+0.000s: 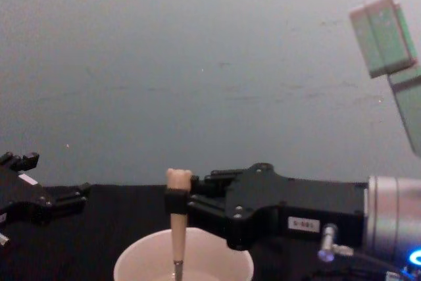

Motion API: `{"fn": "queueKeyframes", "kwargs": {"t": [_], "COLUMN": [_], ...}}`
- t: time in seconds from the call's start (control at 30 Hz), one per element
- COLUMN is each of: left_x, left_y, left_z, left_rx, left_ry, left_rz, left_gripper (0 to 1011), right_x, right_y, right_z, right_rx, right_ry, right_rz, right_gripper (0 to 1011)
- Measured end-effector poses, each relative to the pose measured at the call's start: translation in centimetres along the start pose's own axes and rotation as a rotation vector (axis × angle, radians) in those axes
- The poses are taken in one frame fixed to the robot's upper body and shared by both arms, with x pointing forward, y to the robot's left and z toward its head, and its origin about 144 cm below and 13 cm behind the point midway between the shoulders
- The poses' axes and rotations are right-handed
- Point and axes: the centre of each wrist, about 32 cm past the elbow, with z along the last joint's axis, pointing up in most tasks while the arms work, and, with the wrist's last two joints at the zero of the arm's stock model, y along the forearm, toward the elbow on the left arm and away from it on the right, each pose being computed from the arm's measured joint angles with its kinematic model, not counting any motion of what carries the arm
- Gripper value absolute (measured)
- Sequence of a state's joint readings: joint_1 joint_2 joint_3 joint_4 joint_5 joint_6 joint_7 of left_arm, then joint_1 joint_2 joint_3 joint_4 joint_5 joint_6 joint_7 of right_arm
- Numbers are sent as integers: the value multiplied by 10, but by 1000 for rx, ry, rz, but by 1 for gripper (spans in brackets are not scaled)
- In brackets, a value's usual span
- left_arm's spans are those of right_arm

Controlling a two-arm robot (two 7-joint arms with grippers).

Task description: Pick up the stirring spoon with one hand, stir inside the cup, then place it back in its original position.

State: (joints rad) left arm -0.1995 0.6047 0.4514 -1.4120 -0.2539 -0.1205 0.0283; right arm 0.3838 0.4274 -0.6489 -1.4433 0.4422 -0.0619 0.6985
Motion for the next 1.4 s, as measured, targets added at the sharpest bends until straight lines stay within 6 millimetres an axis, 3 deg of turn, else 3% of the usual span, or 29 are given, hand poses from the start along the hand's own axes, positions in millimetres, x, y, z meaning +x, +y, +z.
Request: {"fn": "queueKeyframes", "kwargs": {"t": [0.4, 0.77, 1.07, 1.4], "left_x": [0, 0, 0, 0], "left_y": [0, 0, 0, 0], "left_z": [0, 0, 0, 0], "left_rx": [0, 0, 0, 0], "left_ry": [0, 0, 0, 0], "left_rz": [0, 0, 0, 0], "left_gripper": [1001, 1001, 1002, 1001], "right_x": [10, 24, 35, 27], "right_y": [27, 36, 21, -11], "right_z": [-1, 0, -1, -1], "right_rx": [1, -2, -12, -17], "right_ry": [-22, -33, -32, -3], "right_rz": [-18, -75, -130, -103], "right_gripper": [218, 218, 218, 218]}}
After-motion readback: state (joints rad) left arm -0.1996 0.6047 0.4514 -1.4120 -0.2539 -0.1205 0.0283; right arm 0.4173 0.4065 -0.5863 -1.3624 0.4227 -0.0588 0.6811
